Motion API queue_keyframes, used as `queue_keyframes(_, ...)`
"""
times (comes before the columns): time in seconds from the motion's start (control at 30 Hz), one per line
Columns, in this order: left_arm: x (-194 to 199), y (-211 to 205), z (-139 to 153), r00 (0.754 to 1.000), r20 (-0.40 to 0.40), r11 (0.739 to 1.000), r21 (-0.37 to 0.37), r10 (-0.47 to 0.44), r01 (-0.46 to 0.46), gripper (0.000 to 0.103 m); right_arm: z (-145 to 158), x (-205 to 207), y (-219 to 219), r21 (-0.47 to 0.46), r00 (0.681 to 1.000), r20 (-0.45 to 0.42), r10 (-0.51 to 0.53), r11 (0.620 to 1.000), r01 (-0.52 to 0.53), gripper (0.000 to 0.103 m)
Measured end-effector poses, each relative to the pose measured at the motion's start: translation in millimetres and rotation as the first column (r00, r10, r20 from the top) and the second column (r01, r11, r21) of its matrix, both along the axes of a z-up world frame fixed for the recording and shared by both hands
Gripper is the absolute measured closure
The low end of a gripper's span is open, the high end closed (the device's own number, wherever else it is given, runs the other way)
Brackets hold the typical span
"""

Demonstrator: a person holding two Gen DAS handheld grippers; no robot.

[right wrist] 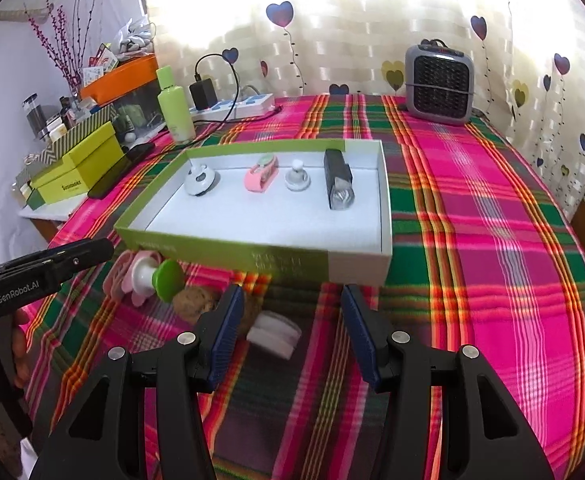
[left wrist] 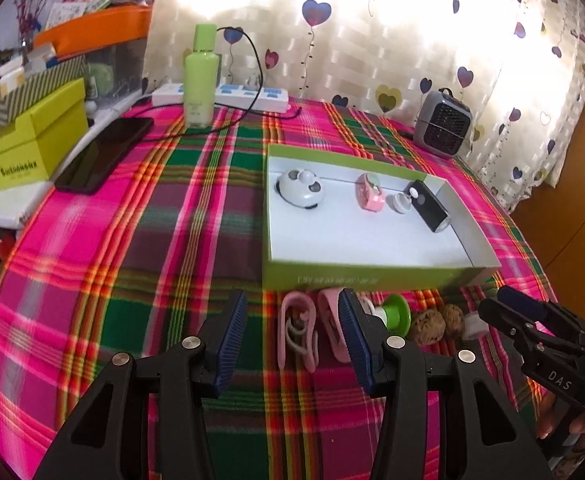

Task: Organize objects
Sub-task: 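Withdraw both tools from the box toward the items on the tablecloth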

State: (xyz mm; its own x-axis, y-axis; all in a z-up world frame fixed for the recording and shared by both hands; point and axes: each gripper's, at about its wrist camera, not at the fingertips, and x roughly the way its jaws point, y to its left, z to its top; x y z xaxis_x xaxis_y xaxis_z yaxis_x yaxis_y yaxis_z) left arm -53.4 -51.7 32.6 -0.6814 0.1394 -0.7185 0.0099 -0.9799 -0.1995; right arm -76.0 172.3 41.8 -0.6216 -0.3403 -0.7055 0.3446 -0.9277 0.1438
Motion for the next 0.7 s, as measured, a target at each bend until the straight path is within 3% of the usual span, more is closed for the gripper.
queue_keyframes(0.7,6,-2,-17,0.996,0.045,0.997,0.012,-0.082,0.082,0.057,-17,7,-4,0.058,0.997,0.065,-0.03,0.998,0.027,0.051)
